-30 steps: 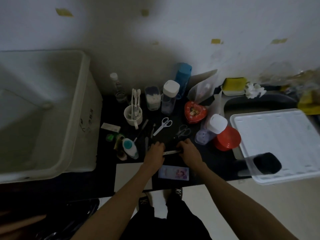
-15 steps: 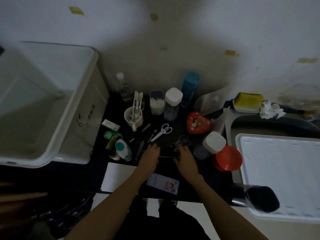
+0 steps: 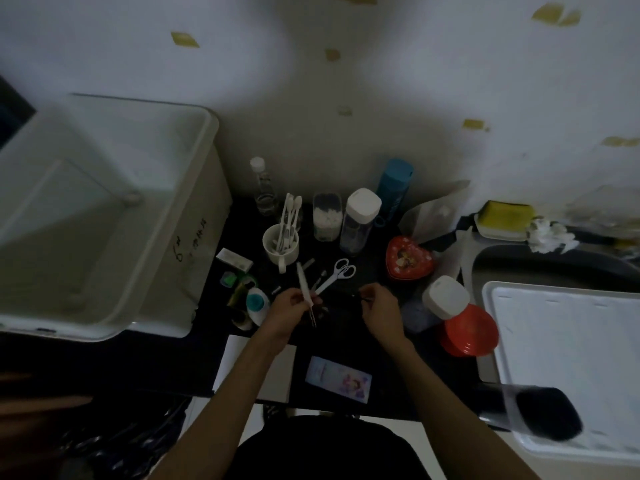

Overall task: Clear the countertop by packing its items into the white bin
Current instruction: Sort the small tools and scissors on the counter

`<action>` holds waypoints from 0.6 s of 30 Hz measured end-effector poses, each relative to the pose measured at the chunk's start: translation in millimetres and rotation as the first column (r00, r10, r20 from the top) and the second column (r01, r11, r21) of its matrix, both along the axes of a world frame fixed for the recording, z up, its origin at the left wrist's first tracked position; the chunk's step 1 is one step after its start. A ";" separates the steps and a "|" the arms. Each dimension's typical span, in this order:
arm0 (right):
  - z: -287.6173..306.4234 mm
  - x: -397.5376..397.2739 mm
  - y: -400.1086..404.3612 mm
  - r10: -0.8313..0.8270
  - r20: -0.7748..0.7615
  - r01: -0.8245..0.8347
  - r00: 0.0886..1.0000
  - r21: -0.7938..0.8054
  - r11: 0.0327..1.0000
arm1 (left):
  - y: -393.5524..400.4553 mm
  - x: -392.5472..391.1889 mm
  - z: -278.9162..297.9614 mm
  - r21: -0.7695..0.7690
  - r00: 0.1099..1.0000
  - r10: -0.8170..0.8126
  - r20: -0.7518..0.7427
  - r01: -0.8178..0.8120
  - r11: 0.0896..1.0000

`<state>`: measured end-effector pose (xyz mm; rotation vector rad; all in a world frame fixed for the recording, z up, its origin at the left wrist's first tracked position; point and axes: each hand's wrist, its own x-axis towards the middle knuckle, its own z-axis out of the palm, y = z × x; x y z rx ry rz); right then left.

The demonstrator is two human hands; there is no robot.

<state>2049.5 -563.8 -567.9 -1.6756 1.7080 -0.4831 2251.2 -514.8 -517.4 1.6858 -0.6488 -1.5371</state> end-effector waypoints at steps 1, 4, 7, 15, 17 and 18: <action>-1.8 1.1 -6.1 0.023 -0.037 -0.022 0.999 0.013 1.000 | 3.1 -0.1 7.7 0.019 0.992 0.071 -0.106 -0.070 0.997; -3.1 10.8 -21.8 0.105 -0.111 -0.101 0.988 0.037 0.994 | 13.3 2.9 27.9 0.004 0.969 0.154 -0.193 -0.156 0.988; -0.6 21.0 -28.4 0.177 -0.244 -0.165 0.953 0.069 0.984 | 21.5 10.1 38.5 -0.040 0.975 0.153 -0.160 -0.162 0.986; -5.3 16.0 -39.3 0.281 -0.417 -0.247 0.864 0.136 0.960 | 38.1 25.9 47.6 -0.087 0.988 0.118 -0.095 -0.127 0.988; -6.1 14.7 -38.3 0.286 -0.424 -0.259 0.860 0.122 0.958 | 40.1 27.1 50.1 -0.091 0.986 0.126 -0.112 -0.136 0.987; -7.4 13.7 -38.3 0.287 -0.417 -0.264 0.862 0.115 0.958 | 41.1 28.0 51.1 -0.094 0.985 0.129 -0.117 -0.140 0.986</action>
